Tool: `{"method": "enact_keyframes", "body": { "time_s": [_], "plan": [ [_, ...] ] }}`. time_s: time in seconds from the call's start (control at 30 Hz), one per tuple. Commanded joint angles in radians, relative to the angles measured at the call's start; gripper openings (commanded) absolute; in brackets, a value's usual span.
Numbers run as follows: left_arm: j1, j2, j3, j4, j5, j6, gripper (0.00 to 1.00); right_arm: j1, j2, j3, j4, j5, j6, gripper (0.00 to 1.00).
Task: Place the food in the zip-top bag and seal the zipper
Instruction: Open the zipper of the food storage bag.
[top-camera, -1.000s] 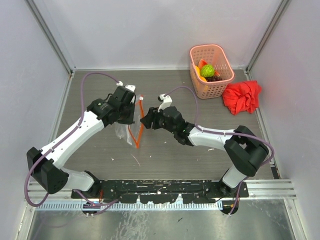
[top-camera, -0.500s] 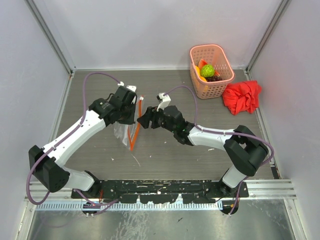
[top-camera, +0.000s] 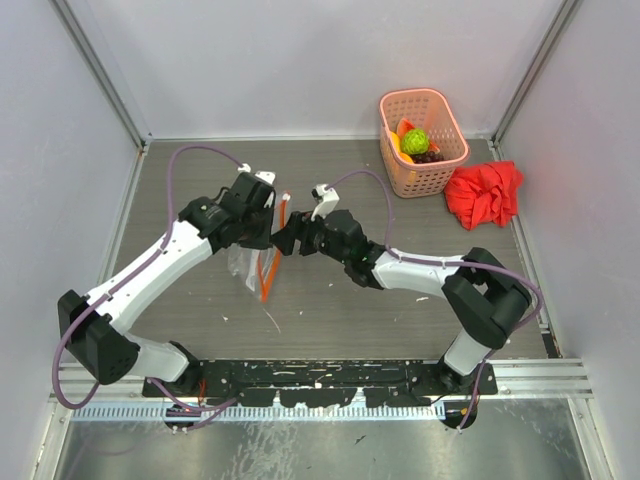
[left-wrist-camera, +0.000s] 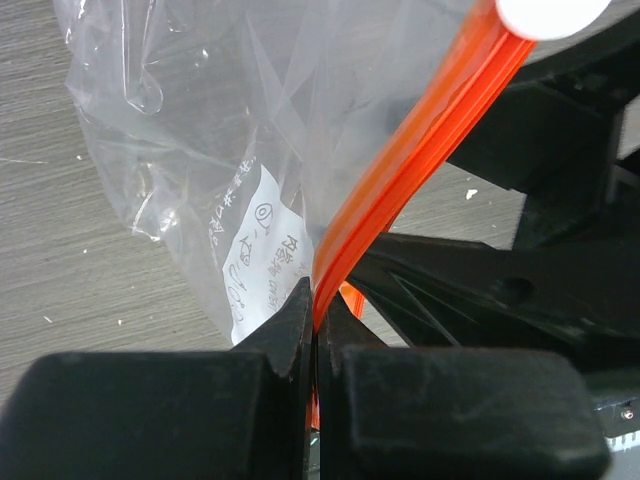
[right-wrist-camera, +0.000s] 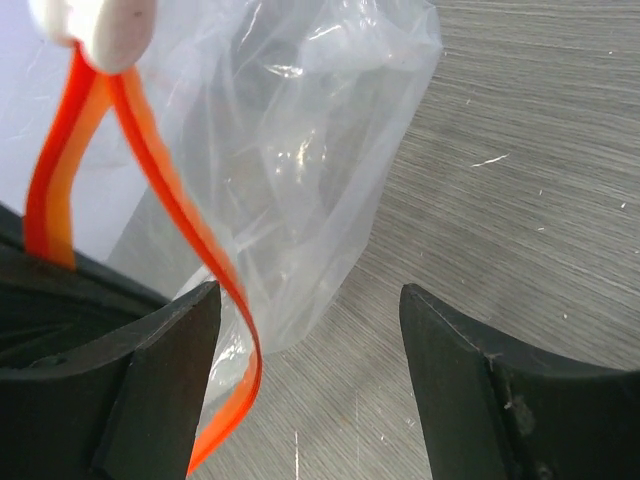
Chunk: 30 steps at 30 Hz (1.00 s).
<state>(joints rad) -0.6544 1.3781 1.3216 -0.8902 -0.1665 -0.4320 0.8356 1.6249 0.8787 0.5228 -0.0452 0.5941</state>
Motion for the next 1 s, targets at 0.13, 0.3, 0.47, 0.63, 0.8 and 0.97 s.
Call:
{"method": "enact_keyframes", "body": {
  "time_s": [0.13, 0.3, 0.47, 0.63, 0.8, 0.97],
  "plan": [
    [-0.025, -0.016, 0.049, 0.021, -0.005, -0.009, 0.0, 0.004, 0.058, 0.076, 0.063, 0.033, 0.042, 0.7],
    [-0.025, -0.022, 0.071, -0.017, -0.084, 0.014, 0.0, 0.003, 0.046, 0.065, -0.027, 0.117, 0.052, 0.5],
    [-0.024, -0.027, 0.117, -0.059, -0.193, 0.045, 0.0, 0.003, 0.051, 0.048, -0.084, 0.16, 0.069, 0.25],
    [-0.025, -0.045, 0.134, -0.053, -0.224, 0.059, 0.05, 0.004, 0.045, 0.048, -0.083, 0.144, 0.095, 0.09],
    [-0.052, -0.061, 0.072, 0.009, -0.173, 0.039, 0.21, 0.003, 0.017, 0.051, -0.079, 0.131, 0.143, 0.07],
    [-0.088, -0.048, 0.017, 0.06, -0.161, 0.017, 0.32, 0.003, -0.003, 0.039, -0.064, 0.127, 0.203, 0.06]
  ]
}}
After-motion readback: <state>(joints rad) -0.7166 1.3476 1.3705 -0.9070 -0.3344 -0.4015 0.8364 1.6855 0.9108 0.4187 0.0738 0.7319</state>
